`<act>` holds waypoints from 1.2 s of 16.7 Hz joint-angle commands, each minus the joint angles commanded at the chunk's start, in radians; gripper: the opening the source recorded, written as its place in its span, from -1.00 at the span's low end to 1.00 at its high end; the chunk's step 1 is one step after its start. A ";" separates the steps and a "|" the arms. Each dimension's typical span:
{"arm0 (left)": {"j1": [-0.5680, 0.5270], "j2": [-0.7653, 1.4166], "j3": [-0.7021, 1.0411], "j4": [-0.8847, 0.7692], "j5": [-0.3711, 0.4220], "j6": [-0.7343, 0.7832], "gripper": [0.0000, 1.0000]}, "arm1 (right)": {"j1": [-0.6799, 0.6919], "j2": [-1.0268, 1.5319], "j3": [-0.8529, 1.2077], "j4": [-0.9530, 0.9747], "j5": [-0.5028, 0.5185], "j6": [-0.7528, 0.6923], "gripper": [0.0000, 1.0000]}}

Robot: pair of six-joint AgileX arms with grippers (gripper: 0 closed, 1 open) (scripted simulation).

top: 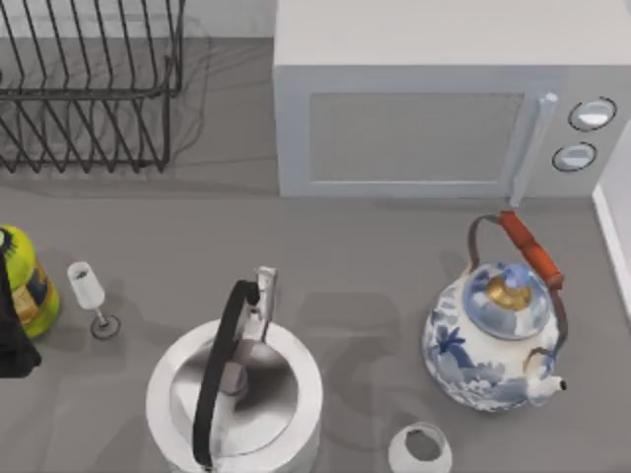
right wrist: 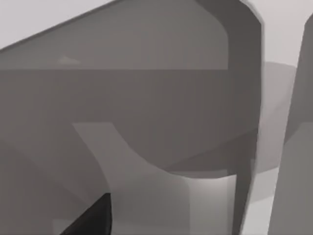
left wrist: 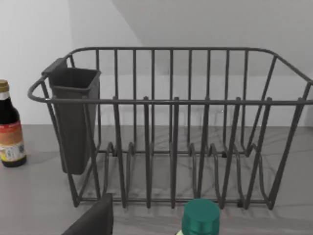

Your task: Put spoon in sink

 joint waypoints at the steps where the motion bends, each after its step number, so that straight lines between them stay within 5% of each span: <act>1: 0.000 0.000 0.000 0.000 0.000 0.000 1.00 | 0.000 0.000 0.000 0.000 0.000 0.000 -1.00; 7: 0.000 0.000 0.000 0.000 0.000 0.000 1.00 | -0.007 -0.077 0.061 -0.101 0.013 0.001 -1.00; 15: 0.000 0.000 0.000 0.000 0.000 0.000 1.00 | -0.009 -0.215 0.281 -0.478 0.013 -0.006 -1.00; 20: 0.000 0.000 0.000 0.000 0.000 0.000 1.00 | -0.008 -0.238 0.306 -0.510 0.013 -0.006 -1.00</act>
